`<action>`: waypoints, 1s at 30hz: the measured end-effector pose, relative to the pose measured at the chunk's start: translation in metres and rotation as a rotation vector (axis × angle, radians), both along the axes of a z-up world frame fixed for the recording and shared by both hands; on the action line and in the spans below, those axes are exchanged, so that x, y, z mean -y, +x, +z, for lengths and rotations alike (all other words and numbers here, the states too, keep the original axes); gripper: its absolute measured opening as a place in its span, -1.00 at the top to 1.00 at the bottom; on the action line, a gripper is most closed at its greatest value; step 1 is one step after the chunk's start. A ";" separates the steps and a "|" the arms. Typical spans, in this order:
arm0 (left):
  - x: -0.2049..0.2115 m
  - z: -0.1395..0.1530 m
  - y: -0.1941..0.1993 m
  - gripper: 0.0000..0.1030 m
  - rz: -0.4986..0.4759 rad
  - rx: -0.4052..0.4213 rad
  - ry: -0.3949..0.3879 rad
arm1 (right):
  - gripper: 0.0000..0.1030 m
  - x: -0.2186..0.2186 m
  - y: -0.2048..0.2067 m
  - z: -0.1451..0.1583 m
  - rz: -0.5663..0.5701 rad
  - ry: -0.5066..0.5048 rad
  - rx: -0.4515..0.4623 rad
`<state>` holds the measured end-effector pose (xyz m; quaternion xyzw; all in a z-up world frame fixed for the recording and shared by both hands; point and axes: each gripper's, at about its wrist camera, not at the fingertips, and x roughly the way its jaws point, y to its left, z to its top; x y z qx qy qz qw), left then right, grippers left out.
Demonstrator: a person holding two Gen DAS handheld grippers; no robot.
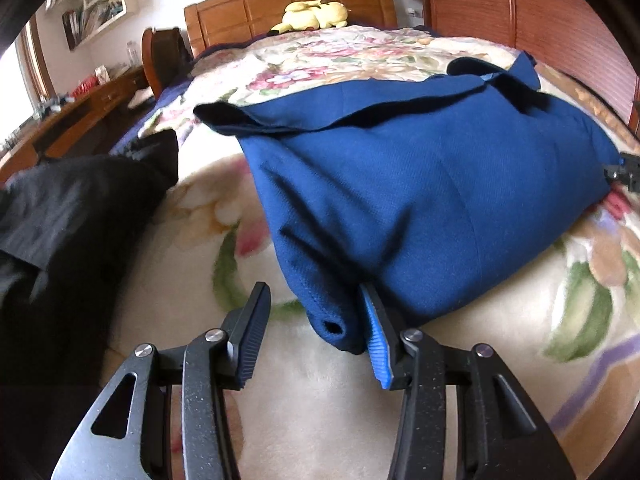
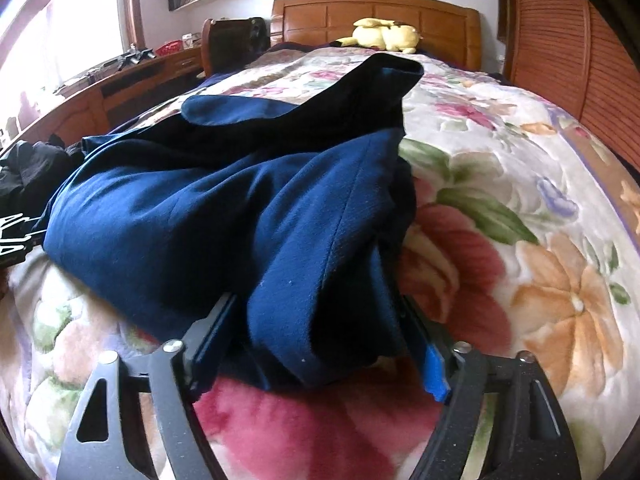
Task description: Fold large clothes
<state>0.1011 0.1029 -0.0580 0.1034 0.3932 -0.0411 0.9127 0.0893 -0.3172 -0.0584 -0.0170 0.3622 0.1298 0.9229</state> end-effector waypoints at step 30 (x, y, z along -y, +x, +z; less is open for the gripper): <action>0.012 0.056 -0.155 0.85 -0.092 0.173 -0.169 | 0.56 0.006 -0.201 0.052 0.099 -0.021 0.081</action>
